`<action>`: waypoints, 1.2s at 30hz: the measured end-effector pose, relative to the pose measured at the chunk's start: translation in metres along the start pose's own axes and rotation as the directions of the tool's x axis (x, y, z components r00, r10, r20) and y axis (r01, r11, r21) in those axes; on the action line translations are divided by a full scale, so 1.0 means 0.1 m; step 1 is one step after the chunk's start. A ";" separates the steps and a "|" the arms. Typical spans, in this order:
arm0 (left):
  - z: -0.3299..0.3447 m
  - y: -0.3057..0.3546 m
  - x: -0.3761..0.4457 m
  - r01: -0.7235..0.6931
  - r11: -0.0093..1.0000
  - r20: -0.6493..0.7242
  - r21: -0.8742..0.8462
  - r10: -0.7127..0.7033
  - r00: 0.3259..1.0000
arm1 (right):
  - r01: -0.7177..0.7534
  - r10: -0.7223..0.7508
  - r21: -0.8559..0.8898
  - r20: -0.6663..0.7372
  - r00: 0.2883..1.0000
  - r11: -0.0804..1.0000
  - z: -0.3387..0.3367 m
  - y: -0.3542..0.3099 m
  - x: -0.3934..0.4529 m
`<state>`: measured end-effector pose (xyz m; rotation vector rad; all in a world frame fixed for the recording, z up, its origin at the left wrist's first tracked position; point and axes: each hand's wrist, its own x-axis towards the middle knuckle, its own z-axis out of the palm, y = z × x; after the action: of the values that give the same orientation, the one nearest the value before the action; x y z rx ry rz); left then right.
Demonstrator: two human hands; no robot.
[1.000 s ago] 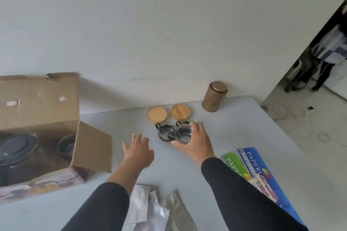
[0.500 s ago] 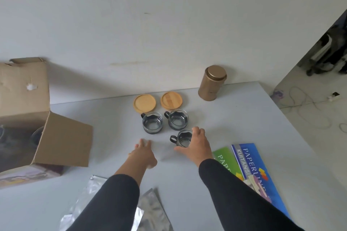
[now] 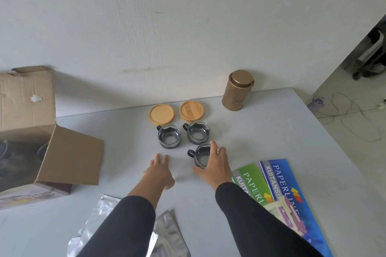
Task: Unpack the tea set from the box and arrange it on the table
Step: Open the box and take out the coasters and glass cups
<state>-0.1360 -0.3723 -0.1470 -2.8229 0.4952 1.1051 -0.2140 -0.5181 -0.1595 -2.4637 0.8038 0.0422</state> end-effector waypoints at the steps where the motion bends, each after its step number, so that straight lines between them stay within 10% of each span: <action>1: 0.01 0.00 0.00 0.001 1.000 -0.002 0.003 -0.001 1.000 | 0.001 -0.001 0.001 0.006 1.000 1.000 0.00 0.00 0.00; 12: -0.53 -0.19 -0.09 -0.113 0.993 -0.070 0.030 0.115 0.991 | 0.168 -0.200 -0.168 -0.199 0.959 0.971 -0.40 -0.31 0.09; 25: -1.26 -1.75 -0.65 -0.067 0.996 -0.203 -0.057 0.054 0.978 | 0.570 -0.561 -0.061 -0.294 0.774 0.819 -0.08 -2.28 -0.10; 36: -1.15 -4.06 -0.50 -0.165 0.981 -0.504 -0.100 0.093 0.859 | 0.618 -0.604 -0.136 0.130 0.786 0.775 1.18 -4.12 -0.63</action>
<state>0.0342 0.0044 -0.0493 -3.2401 0.6706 0.4127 -0.0212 -0.1469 -0.0474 -2.7501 -0.0788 -0.0328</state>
